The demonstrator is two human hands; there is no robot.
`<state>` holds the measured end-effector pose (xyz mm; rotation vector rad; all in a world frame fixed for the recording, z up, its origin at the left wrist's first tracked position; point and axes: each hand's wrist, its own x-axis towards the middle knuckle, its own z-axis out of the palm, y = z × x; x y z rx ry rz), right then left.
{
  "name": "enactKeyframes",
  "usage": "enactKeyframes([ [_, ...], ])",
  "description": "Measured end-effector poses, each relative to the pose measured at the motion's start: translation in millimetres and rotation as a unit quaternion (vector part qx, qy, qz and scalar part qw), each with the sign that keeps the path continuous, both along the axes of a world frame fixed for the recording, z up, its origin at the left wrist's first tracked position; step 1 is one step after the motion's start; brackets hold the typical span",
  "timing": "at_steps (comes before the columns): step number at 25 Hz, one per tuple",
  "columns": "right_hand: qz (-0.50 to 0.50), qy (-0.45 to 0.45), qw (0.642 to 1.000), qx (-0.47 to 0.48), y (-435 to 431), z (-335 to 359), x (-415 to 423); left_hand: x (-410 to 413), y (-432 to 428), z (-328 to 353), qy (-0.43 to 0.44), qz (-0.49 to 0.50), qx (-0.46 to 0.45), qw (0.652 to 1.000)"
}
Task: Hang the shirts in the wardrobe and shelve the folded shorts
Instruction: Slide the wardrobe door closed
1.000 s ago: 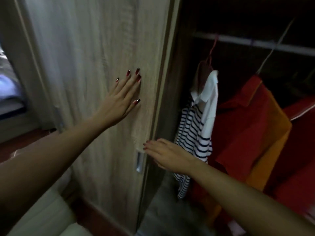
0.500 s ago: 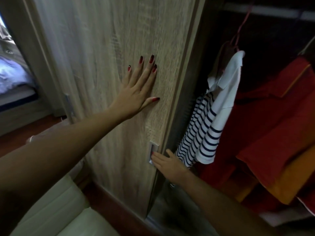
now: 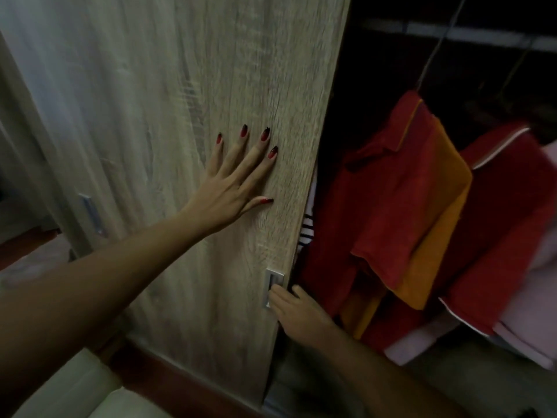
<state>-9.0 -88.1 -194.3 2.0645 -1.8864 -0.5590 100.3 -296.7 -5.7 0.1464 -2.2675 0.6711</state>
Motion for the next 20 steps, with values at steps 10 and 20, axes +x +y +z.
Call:
enactKeyframes([
  [10, -0.169, -0.038, 0.985, -0.005, 202, 2, -57, -98, 161, -8, 0.039, -0.137, -0.069, 0.987],
  [20, -0.304, -0.057, 0.951, -0.016, 343, 18, -88, -147, 282, -17, 0.019, -0.176, -0.048, 0.983],
])
